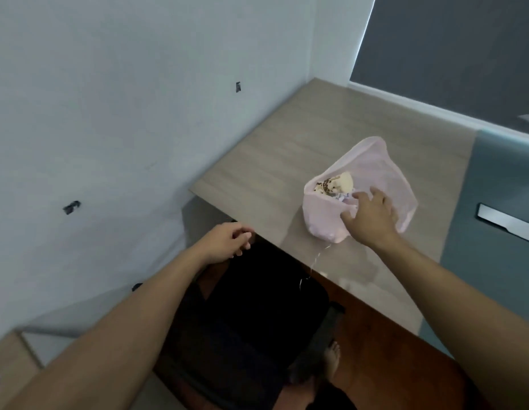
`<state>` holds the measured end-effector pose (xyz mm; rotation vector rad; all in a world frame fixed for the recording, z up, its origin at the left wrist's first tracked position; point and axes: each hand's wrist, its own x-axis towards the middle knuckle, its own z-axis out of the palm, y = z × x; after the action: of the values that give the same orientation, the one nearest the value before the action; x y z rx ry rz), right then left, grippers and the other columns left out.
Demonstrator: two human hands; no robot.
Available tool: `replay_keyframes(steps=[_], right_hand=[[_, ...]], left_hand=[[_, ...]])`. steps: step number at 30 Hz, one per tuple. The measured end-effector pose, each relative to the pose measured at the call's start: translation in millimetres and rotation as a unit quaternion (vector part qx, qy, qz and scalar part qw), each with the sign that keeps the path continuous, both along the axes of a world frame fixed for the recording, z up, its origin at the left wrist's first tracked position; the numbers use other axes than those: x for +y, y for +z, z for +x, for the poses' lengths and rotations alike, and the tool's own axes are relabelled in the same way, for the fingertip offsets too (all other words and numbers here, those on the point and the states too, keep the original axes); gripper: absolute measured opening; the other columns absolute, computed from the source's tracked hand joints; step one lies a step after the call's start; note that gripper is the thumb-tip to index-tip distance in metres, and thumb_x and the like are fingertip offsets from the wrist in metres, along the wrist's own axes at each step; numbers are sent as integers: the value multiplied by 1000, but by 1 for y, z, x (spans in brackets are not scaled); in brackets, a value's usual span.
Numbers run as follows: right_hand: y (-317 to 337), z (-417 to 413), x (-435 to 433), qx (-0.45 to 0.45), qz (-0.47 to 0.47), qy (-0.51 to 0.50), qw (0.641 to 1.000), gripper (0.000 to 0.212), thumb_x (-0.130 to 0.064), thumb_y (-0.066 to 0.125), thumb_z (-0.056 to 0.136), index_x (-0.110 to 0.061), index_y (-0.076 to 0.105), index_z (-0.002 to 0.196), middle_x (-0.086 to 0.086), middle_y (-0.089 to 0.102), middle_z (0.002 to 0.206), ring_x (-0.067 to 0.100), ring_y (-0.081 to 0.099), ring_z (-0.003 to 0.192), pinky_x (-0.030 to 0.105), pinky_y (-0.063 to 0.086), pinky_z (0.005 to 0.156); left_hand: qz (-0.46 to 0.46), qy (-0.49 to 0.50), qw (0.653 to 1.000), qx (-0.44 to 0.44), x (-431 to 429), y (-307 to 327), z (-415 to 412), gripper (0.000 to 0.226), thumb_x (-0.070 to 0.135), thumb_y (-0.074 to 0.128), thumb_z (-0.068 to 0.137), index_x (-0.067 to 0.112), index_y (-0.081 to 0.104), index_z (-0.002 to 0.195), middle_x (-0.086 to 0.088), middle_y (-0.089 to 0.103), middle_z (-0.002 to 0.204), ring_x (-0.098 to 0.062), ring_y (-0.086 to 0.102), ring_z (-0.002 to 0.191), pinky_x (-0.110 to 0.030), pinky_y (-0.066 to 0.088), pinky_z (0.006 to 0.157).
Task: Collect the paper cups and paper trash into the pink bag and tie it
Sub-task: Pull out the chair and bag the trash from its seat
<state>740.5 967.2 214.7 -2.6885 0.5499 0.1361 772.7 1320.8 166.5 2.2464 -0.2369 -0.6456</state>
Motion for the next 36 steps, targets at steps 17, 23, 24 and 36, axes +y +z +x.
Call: replay_keyframes(steps=[17, 23, 24, 36], right_hand=[[-91, -205, 277, 195, 154, 163, 955, 93, -84, 57, 93, -19, 50, 159, 7, 54, 155, 27, 57, 138, 42, 53, 112], [-121, -251, 326, 271, 128, 197, 933, 113, -95, 51, 82, -19, 38, 164, 10, 46, 158, 35, 51, 141, 53, 50, 113], [-127, -256, 329, 269, 110, 205, 935, 105, -88, 52, 89, -19, 34, 165, 11, 43, 160, 37, 47, 144, 55, 47, 115], [-148, -261, 302, 295, 63, 199, 933, 85, -64, 58, 102, -10, 33, 163, 18, 36, 161, 44, 43, 145, 61, 45, 112]], left_hand=[[347, -283, 888, 108, 194, -41, -135, 82, 36, 63, 93, 35, 28, 168, -4, 27, 171, -32, 19, 162, -53, 24, 131], [387, -248, 888, 0, 200, -76, -162, 76, 44, 65, 98, 39, 30, 166, 2, 19, 176, -28, -2, 166, -67, 3, 128], [390, -238, 889, -19, 199, -80, -166, 75, 44, 65, 98, 39, 32, 165, 2, 21, 176, -29, -1, 166, -68, 3, 128], [473, -213, 850, -94, 160, -103, -182, 76, 22, 67, 100, 45, 33, 163, -1, 28, 173, -37, -2, 166, -83, -15, 117]])
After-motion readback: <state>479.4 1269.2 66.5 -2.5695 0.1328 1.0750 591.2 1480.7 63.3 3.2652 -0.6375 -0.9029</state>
